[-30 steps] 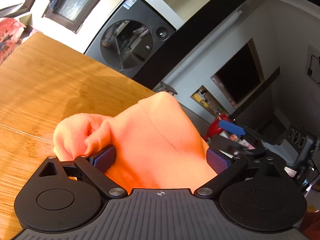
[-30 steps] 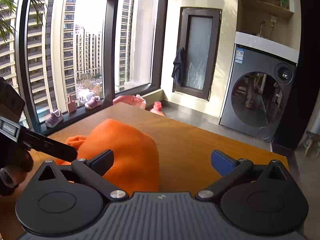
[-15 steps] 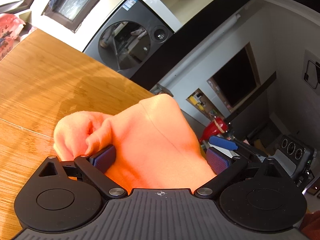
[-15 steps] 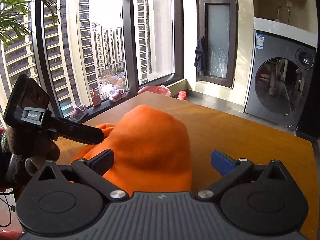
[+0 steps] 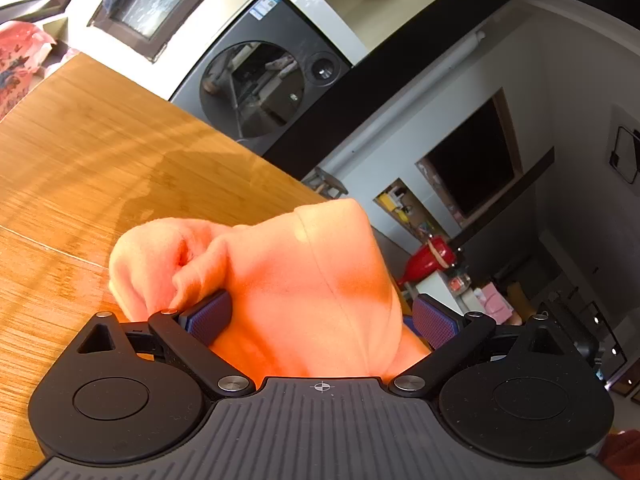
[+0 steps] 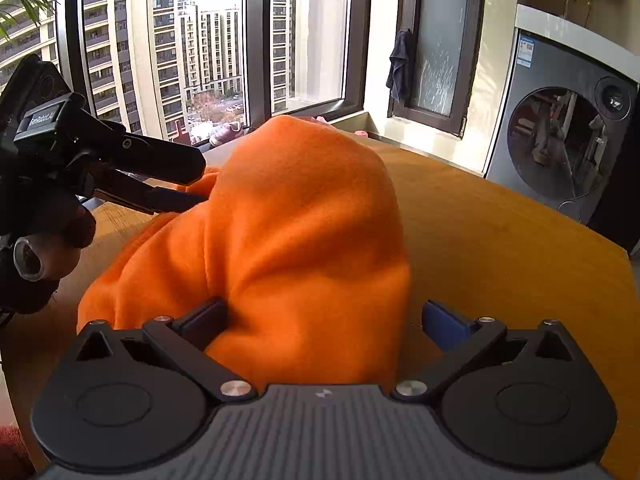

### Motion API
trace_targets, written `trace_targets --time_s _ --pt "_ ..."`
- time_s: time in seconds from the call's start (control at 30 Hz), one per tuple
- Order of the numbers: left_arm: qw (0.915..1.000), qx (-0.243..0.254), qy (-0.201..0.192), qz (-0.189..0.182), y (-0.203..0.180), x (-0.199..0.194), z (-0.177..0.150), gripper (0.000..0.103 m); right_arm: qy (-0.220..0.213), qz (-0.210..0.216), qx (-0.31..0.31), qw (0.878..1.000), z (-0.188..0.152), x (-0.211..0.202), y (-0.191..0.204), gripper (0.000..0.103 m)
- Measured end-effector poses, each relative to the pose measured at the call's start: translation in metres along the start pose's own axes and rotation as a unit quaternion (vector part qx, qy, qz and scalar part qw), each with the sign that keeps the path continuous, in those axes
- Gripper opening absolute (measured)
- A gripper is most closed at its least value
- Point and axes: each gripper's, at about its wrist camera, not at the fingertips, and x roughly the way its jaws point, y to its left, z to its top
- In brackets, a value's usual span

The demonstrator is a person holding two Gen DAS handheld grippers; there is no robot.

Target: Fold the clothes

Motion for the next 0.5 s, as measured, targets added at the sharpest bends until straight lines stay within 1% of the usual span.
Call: trace_targets --time_s 0.03,0.07,0.17,0.2,0.27,0.3,0.33,0.4,0.43,0.47,0.5 --pt "1.0000 0.003 0.002 0.005 -0.002 0.000 0.000 0.100 -0.012 -0.003 -0.006 1.000 0.004 -0.005 0.002 0.103" --pt "0.9999 0.008 0.003 0.011 -0.005 -0.001 0.001 0.100 -0.033 -0.001 -0.009 0.999 0.008 -0.011 0.003 0.103" --pt "0.9989 0.037 0.001 0.027 -0.021 -0.005 0.003 0.100 -0.026 -0.009 -0.020 0.999 0.012 -0.004 0.006 0.103" --pt "0.9984 0.047 0.000 0.032 -0.026 -0.007 0.003 0.100 -0.002 -0.024 -0.033 0.999 0.008 0.006 0.010 0.103" --pt "0.9969 0.066 -0.002 0.043 -0.037 -0.010 0.004 0.100 0.004 -0.025 -0.031 0.999 -0.003 0.018 0.012 0.103" --pt "0.9959 0.076 -0.003 0.049 -0.042 -0.012 0.005 0.100 0.001 -0.023 -0.017 1.000 -0.006 0.018 0.010 0.103" --pt "0.9950 0.086 -0.004 0.049 -0.048 -0.014 0.005 0.100 0.002 -0.023 -0.011 1.000 -0.007 0.018 0.010 0.103" --pt "0.9935 0.110 -0.008 0.026 -0.060 -0.021 0.007 0.100 0.002 -0.022 -0.009 1.000 -0.009 0.016 0.009 0.103" --pt "0.9928 0.117 -0.004 0.025 -0.064 -0.019 0.007 0.100 0.001 -0.023 -0.011 1.000 -0.009 0.015 0.009 0.103" --pt "0.9918 0.122 0.005 0.036 -0.066 -0.014 0.007 0.101 0.001 -0.025 -0.012 1.000 -0.009 0.015 0.010 0.103" --pt "0.9900 0.127 0.021 0.058 -0.064 -0.006 0.006 0.101 0.000 -0.027 -0.014 1.000 -0.008 0.014 0.011 0.103"
